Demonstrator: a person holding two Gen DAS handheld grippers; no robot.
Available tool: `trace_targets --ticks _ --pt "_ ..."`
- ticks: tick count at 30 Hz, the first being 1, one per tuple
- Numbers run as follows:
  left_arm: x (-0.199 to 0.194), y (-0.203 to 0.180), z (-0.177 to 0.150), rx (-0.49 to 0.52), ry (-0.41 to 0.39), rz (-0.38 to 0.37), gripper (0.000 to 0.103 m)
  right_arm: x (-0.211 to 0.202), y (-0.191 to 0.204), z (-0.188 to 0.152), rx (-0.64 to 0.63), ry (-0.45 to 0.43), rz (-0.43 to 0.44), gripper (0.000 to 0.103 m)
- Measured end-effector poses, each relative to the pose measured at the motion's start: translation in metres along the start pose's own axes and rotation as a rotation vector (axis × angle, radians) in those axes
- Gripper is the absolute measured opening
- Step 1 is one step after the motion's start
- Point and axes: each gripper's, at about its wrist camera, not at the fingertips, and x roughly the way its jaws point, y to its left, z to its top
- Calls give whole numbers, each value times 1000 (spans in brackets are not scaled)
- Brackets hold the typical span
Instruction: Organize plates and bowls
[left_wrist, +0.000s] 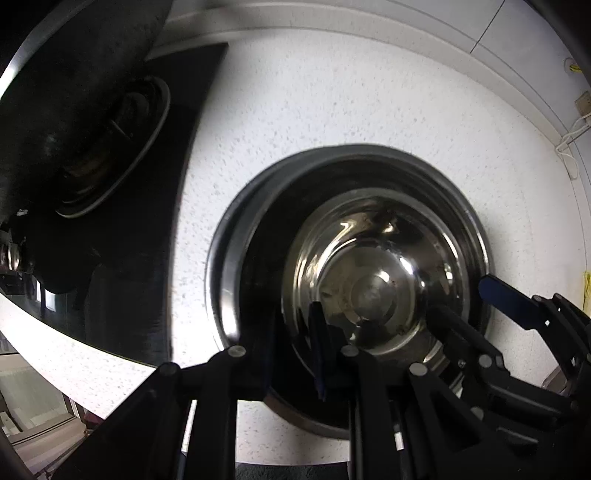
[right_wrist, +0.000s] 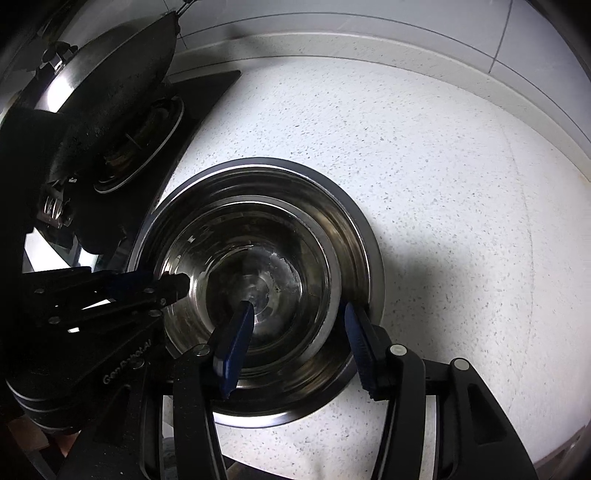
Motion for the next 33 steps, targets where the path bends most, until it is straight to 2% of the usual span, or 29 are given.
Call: trace_targets --ticks 4,7,9,13,14,15,21,27,33 --pt "-20 6 -3 9 -54 -22 17 -16 -3 -6 31 -35 -26 50" --pt "-33 8 -7 24 -108 -25 17 -31 -9 -10 73 -73 -48 61" --pt "-43 7 -9 41 -151 -21 24 -43 -17 -14 115 -105 -60 74" --pt "-61 7 -19 50 -222 -22 25 -66 -34 -27 193 -161 -73 85" --pt "-67 7 -23 47 -241 -26 25 -75 -40 -34 209 -181 -74 92" --pt "-74 6 -27 44 -264 -23 26 -80 -44 -38 216 -193 -77 95" --pt "-127 -6 -81 52 -442 29 28 -120 -71 -86 301 -300 -58 98" --pt "-180 -23 -155 22 -600 111 28 -170 -78 -146 301 -424 -39 99" --pt "-219 -34 -217 7 -656 120 28 -215 -67 -202 251 -537 -57 101"
